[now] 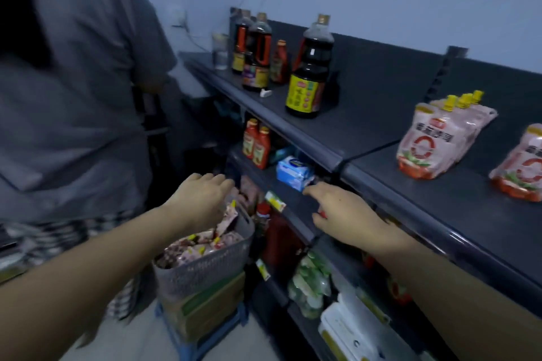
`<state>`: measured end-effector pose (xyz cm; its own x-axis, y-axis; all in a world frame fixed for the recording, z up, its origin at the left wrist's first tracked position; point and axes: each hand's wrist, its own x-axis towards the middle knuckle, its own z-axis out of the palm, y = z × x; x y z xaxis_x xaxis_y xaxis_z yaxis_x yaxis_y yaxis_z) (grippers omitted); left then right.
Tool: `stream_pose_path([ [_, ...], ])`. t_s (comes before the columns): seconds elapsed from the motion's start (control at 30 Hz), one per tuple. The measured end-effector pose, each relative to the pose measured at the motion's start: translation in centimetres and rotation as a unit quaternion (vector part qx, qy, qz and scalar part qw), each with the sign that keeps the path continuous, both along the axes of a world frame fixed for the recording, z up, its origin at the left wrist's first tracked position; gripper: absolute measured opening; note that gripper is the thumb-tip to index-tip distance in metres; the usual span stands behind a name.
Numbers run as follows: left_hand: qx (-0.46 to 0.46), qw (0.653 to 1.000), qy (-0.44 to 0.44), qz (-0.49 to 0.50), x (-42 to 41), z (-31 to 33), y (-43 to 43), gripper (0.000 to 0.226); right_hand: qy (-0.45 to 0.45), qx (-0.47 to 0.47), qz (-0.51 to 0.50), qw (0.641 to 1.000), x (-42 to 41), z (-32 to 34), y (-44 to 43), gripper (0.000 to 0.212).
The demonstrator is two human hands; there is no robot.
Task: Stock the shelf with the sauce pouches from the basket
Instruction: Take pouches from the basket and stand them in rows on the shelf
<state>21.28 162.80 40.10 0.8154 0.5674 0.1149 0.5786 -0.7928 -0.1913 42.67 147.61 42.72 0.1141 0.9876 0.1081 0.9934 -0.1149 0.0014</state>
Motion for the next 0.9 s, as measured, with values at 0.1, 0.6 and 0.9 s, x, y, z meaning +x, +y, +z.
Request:
stream_pose_path([
  [0.1, -0.022, 0.997, 0.015, 0.072, -6.1, -1.9, 3.2, 0.049, -0.009, -0.045, 0.037, 0.998, -2.9, -1.4, 6.1, 0.044],
  [0.6, -0.171, 0.967, 0.091, 0.167, -17.8, -13.3, 12.2, 0.053, 0.024, -0.188, 0.041, 0.981, -11.4, -12.4, 21.6, 0.045],
  [0.9, -0.202, 0.958, 0.105, 0.176, -11.6, -18.8, 17.3, 0.044, 0.052, -0.218, 0.043, 0.974, -5.4, -17.9, 28.3, 0.049],
])
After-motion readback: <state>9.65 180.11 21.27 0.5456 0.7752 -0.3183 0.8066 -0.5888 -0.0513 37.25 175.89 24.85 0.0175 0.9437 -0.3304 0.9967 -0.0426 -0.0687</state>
